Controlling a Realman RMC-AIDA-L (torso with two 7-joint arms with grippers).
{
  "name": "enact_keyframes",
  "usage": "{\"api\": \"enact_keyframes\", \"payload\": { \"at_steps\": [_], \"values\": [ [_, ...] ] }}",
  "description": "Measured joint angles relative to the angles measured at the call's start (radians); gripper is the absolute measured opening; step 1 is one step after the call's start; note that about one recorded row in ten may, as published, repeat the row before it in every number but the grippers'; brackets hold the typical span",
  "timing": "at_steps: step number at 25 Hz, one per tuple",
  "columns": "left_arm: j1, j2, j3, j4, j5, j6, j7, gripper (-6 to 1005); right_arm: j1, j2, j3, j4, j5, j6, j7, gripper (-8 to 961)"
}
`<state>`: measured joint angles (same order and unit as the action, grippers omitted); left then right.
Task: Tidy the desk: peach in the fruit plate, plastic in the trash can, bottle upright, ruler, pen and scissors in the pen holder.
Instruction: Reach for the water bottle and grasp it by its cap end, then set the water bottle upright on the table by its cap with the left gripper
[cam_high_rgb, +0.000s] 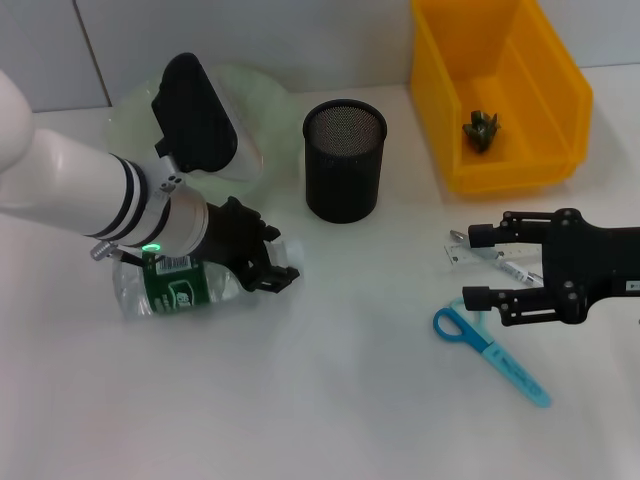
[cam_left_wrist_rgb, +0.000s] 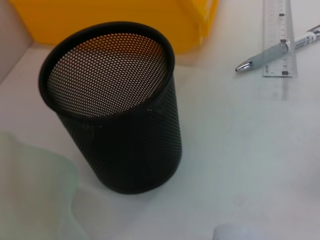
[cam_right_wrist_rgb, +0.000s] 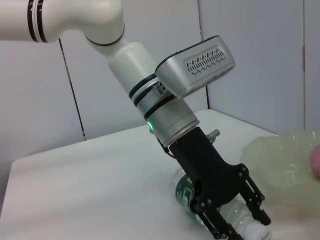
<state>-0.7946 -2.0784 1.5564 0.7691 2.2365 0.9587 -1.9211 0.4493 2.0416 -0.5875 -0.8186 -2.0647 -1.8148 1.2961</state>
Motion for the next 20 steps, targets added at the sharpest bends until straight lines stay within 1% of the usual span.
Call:
{"api": "enact_keyframes", "payload": {
  "at_steps": [5,10,17,20],
  "values": [
    [-0.001,0.000,0.003,0.001,0.000,0.002,0.000,641,0.000,0.003,0.000,-0.009,0.000,0.000,0.005,779],
    [-0.003,0.000,0.003,0.009,-0.004,0.009,0.001,472,-0.001,0.005,0.000,-0.011,0.000,0.000,0.006,779],
    [0.001,0.001,-0.004,0.027,-0.010,0.016,-0.004,446,-0.005,0.007,0.000,-0.020,0.000,0.000,0.008,779],
    [0.015,0.002,-0.006,0.062,-0.025,0.025,-0.013,447,-0.006,0.007,0.001,-0.022,0.001,0.000,0.009,779]
  ]
}}
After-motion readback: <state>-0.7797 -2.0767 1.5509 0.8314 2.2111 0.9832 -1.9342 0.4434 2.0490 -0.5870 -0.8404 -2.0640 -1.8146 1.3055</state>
